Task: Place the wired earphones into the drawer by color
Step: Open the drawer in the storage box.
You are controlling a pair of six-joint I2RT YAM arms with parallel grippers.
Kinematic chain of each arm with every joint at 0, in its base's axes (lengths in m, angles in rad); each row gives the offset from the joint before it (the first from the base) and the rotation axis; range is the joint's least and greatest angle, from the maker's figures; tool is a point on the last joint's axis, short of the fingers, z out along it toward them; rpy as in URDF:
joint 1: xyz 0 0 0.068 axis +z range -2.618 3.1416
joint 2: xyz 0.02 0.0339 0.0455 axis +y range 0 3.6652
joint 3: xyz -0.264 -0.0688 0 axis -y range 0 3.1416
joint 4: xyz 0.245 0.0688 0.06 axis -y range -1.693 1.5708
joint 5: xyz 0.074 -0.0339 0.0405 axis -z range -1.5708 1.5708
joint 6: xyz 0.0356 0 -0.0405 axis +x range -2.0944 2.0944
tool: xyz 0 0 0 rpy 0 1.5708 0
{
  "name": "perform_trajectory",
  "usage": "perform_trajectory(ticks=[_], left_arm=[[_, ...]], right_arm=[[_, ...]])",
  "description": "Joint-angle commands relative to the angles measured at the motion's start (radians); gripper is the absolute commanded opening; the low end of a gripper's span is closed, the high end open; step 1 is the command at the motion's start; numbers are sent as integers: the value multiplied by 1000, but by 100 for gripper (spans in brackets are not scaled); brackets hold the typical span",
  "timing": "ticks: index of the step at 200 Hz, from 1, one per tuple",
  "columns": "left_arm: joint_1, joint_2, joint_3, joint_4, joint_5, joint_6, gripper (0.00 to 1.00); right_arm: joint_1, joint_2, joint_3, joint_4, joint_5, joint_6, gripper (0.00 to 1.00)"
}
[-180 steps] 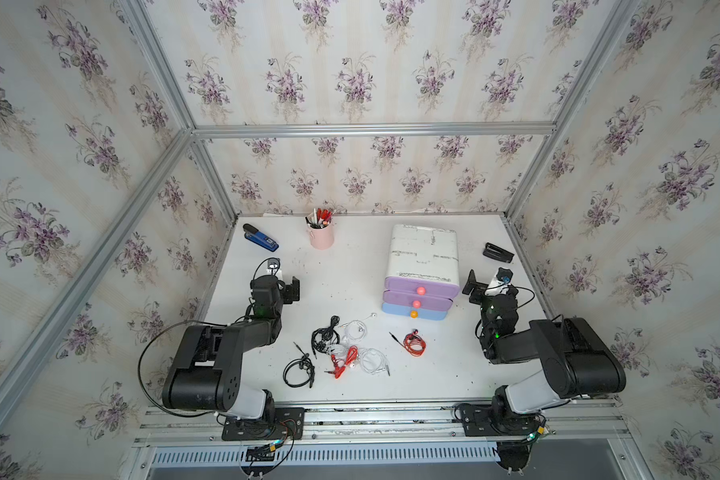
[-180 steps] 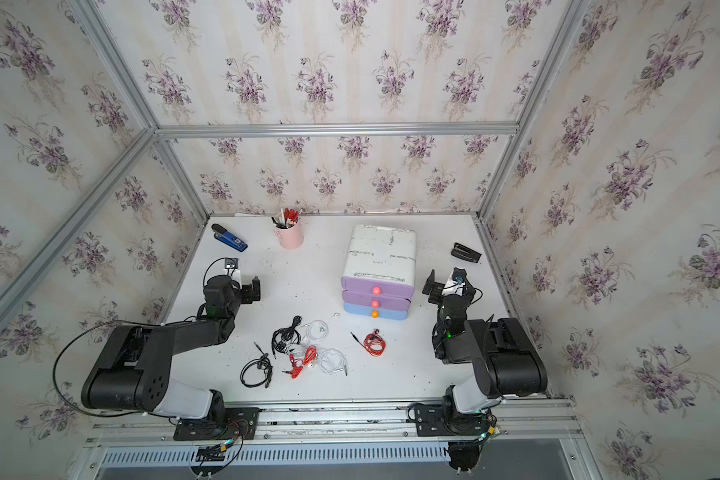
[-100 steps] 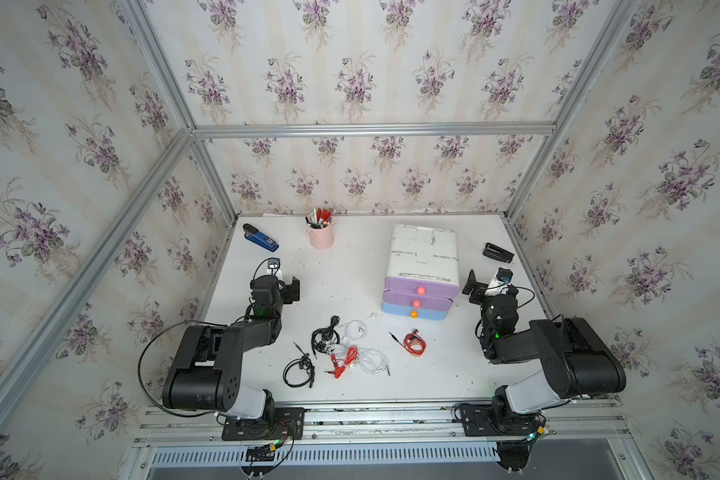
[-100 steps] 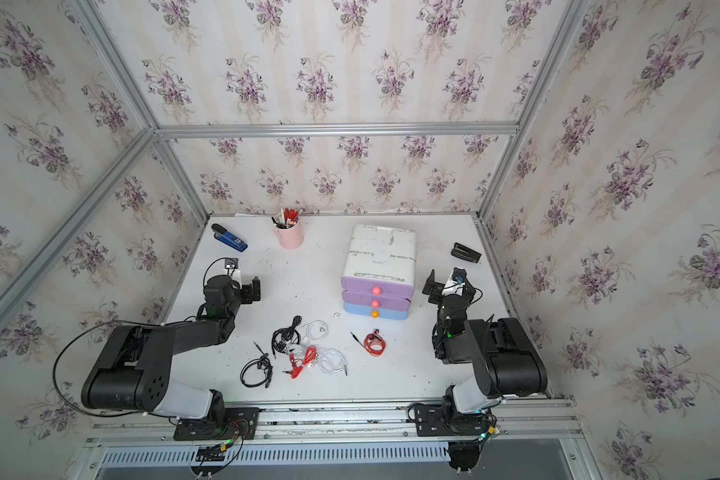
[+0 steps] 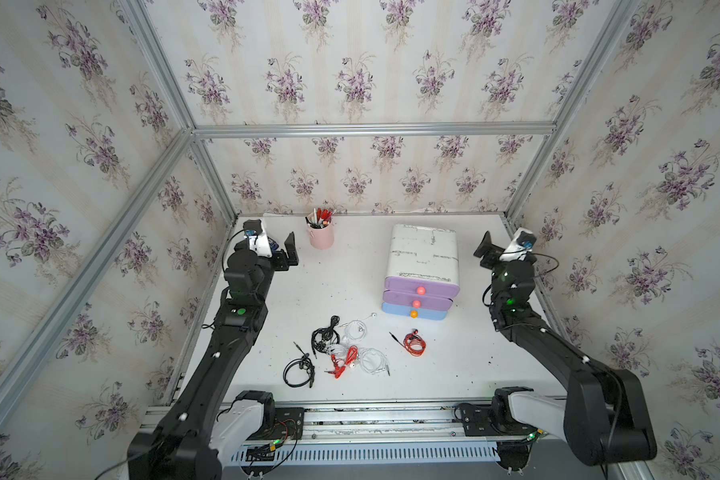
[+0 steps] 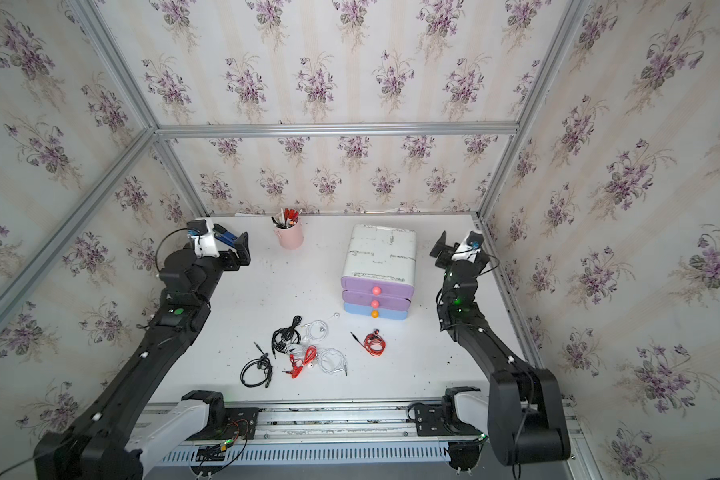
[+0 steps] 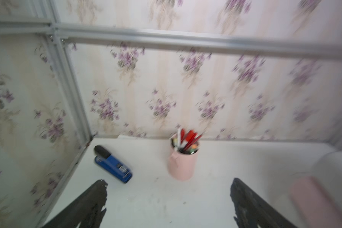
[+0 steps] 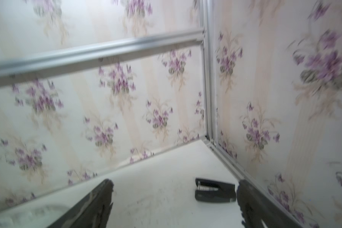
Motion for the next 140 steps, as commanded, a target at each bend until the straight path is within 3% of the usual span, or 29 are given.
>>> perform_trajectory(ticks=[1, 14, 28, 44, 68, 82, 104, 140], left_arm=[[-161, -79, 46, -402, 87, -451, 100], [-327, -123, -55, -317, 79, -718, 100], [-535, -157, -186, -154, -81, -897, 100], [-789, -144, -226, -45, -332, -924, 100], [-1029, 2, -245, 196, -550, -868, 100], [-1060, 140, -272, 328, -568, -964, 100], [-1062, 395, -329, 724, -518, -1156, 100], [-1070, 629, -207, 860, -482, -1243, 98]], right_arm=[[2, -60, 186, -527, -153, 130, 100], [1, -67, 288, -669, -290, 189, 100], [1, -68, 352, -771, -412, 258, 99], [1, -76, 363, -819, -547, 336, 97], [5, -97, 308, -819, -664, 405, 95], [11, -101, 288, -835, -686, 431, 97], [13, -110, 297, -879, -678, 432, 96], [13, -125, 328, -933, -657, 394, 96]])
